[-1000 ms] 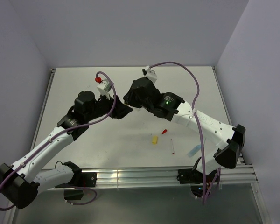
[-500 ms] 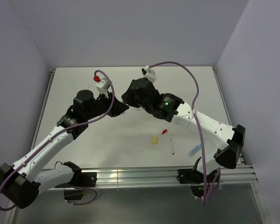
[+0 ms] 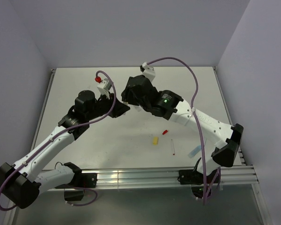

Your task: Insert the pens into the pen caps

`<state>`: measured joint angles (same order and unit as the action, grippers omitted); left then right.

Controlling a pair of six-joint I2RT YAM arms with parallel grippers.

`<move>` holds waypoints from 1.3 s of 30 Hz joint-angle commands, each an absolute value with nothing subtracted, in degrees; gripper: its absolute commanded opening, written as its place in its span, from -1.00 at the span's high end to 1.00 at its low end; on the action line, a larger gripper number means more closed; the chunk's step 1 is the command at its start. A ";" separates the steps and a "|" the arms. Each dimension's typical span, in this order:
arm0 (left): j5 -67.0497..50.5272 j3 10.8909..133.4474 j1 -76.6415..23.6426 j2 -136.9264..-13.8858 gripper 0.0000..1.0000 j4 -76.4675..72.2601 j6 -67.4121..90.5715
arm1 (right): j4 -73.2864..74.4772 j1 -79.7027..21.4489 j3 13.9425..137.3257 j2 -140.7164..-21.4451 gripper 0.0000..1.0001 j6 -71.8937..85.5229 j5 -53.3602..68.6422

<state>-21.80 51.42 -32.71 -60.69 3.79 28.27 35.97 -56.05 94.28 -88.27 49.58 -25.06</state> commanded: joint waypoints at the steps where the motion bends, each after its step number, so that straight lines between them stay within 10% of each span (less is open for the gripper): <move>1: -24.61 52.91 -33.40 -61.52 0.99 3.07 28.12 | 40.69 -55.11 99.14 -85.71 -0.13 48.87 -31.90; 8: -19.36 53.52 -33.22 -61.26 0.99 5.44 28.21 | 45.17 -53.17 88.98 -78.67 -0.26 50.61 -31.82; 20: -14.50 53.61 -30.15 -59.06 0.99 6.94 30.32 | 42.46 -53.96 57.59 -72.15 0.09 60.28 -25.49; 39: -15.20 53.61 -30.06 -59.68 0.99 7.03 30.06 | 36.21 -54.76 50.54 -84.46 -0.03 66.27 -24.26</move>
<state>-15.11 51.48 -30.17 -60.36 8.45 29.69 38.26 -54.26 51.05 -83.29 64.49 -23.07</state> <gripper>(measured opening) 0.248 0.513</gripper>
